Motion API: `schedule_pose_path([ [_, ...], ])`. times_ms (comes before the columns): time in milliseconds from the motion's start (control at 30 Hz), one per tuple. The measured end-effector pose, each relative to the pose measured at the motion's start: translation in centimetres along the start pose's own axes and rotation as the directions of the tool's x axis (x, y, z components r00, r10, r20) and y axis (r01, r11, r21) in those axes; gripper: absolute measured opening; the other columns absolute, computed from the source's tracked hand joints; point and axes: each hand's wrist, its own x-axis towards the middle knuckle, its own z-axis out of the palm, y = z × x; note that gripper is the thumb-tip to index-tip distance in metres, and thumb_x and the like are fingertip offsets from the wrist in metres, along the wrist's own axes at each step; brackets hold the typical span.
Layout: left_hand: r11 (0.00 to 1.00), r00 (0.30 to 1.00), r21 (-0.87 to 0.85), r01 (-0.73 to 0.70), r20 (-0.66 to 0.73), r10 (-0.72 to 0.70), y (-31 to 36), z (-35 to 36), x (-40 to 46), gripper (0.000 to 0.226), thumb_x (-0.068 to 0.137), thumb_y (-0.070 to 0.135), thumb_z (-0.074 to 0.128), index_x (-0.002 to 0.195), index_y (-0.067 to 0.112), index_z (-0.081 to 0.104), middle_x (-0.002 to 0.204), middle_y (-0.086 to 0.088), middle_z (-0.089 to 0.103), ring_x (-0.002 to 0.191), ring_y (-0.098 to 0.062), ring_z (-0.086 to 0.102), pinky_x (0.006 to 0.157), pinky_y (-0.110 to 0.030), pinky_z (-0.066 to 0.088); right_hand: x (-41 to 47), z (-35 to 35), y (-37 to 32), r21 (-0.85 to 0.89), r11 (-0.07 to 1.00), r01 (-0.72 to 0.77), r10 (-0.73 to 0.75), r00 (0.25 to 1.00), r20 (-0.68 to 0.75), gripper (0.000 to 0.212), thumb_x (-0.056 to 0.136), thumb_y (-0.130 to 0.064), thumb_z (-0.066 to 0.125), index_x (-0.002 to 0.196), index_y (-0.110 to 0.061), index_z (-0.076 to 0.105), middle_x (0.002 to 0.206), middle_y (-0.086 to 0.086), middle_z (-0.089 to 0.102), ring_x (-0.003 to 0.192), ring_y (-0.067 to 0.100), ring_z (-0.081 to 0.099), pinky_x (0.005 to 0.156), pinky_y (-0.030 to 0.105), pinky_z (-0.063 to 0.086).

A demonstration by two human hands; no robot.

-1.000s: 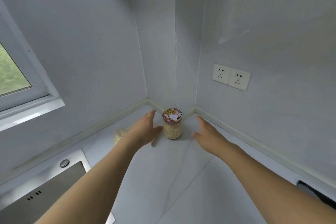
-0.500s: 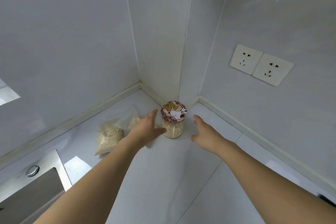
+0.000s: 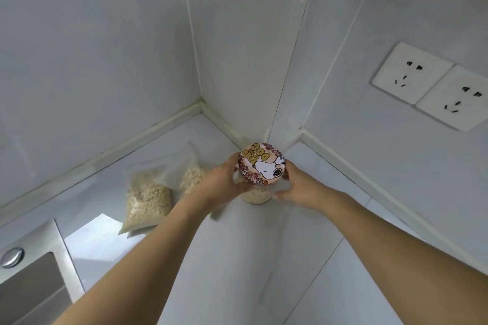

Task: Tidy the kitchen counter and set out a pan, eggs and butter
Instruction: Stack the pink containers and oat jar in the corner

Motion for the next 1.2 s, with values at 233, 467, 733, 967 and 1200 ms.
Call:
schedule_pose_path([
  [233,0.998,0.996,-0.04,-0.056,0.067,0.059,-0.5,-0.5,1.4,0.086,0.076,0.035,0.08,0.146,0.027,0.032,0.136,0.01,0.055,0.123,-0.012,0.051,0.091,-0.017,0.034,2.8,0.3,0.7,0.066,0.994,0.084,-0.087,0.996,0.033,0.107,0.056,-0.045,0.083,0.147,-0.028,0.03,0.142,-0.017,0.045,0.134,0.005,0.039,0.114,0.033,0.032],
  [467,0.99,0.99,-0.105,-0.094,0.096,0.104,-0.1,-0.5,2.0,0.09,0.07,0.031,0.085,0.144,0.024,0.035,0.131,0.009,0.057,0.121,-0.011,0.052,0.099,-0.023,0.04,2.1,1.2,1.4,0.189,0.977,0.095,-0.085,0.995,-0.056,0.092,0.064,-0.023,0.087,0.142,-0.029,0.038,0.131,-0.022,0.054,0.124,-0.003,0.048,0.11,0.026,0.036],
  [733,0.96,0.937,-0.124,-0.253,0.218,0.275,5.2,-2.5,-1.1,0.084,0.068,0.029,0.086,0.14,0.025,0.042,0.126,0.01,0.06,0.114,-0.012,0.056,0.102,-0.036,0.046,-6.7,0.2,1.5,0.407,0.899,0.164,-0.073,0.97,-0.23,0.074,0.067,-0.002,0.084,0.129,-0.02,0.049,0.128,-0.011,0.06,0.121,0.003,0.053,0.11,0.03,0.039],
  [967,0.901,0.871,-0.191,-0.39,0.239,0.428,13.8,-1.9,-6.4,0.081,0.061,0.037,0.088,0.132,0.029,0.05,0.117,0.016,0.064,0.109,-0.006,0.06,0.099,-0.035,0.05,-18.0,-3.1,1.9,0.357,0.891,0.281,-0.122,0.905,-0.409,0.065,0.068,-0.006,0.084,0.121,-0.03,0.054,0.127,-0.007,0.062,0.123,0.011,0.054,0.112,0.034,0.036],
  [1200,0.821,0.76,-0.249,-0.513,0.312,0.57,22.8,2.1,-12.9,0.083,0.058,0.04,0.086,0.132,0.025,0.052,0.119,0.014,0.066,0.11,-0.006,0.062,0.097,-0.036,0.051,-30.6,-4.3,5.5,0.341,0.887,0.312,-0.06,0.81,-0.583,0.055,0.069,-0.015,0.085,0.115,-0.031,0.058,0.124,-0.007,0.064,0.119,0.013,0.057,0.109,0.041,0.04],
])
